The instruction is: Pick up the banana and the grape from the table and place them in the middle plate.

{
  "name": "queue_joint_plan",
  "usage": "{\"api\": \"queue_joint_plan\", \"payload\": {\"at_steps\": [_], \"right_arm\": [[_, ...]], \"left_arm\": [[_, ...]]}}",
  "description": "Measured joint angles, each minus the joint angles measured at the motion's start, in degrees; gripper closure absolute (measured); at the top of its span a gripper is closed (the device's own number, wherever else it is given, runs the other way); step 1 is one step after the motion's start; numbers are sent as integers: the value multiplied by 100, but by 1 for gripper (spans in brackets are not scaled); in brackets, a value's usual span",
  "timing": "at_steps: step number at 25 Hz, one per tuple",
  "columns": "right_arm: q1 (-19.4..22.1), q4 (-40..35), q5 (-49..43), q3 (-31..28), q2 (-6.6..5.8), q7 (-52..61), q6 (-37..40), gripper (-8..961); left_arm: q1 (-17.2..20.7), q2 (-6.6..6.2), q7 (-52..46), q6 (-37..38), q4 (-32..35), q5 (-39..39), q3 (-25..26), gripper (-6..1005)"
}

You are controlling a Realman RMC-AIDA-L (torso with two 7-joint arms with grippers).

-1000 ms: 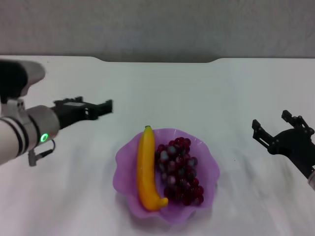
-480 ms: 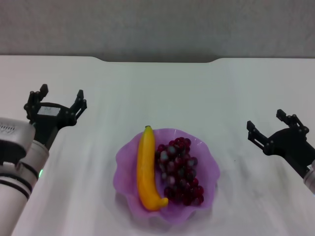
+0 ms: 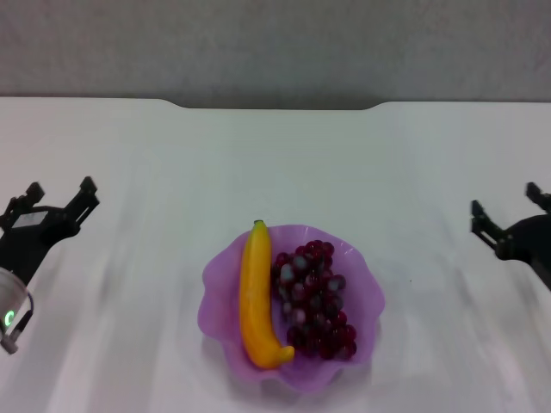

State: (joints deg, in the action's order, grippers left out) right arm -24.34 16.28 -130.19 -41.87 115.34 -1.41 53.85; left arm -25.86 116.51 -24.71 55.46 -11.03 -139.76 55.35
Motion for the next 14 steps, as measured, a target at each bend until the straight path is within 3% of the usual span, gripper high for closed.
{"api": "queue_joint_plan", "payload": {"at_steps": [14], "right_arm": [[-73,-91,366,-9,4,37,-550,74]], "left_arm": [[146,40,553,-593,34,80,321,101]]}}
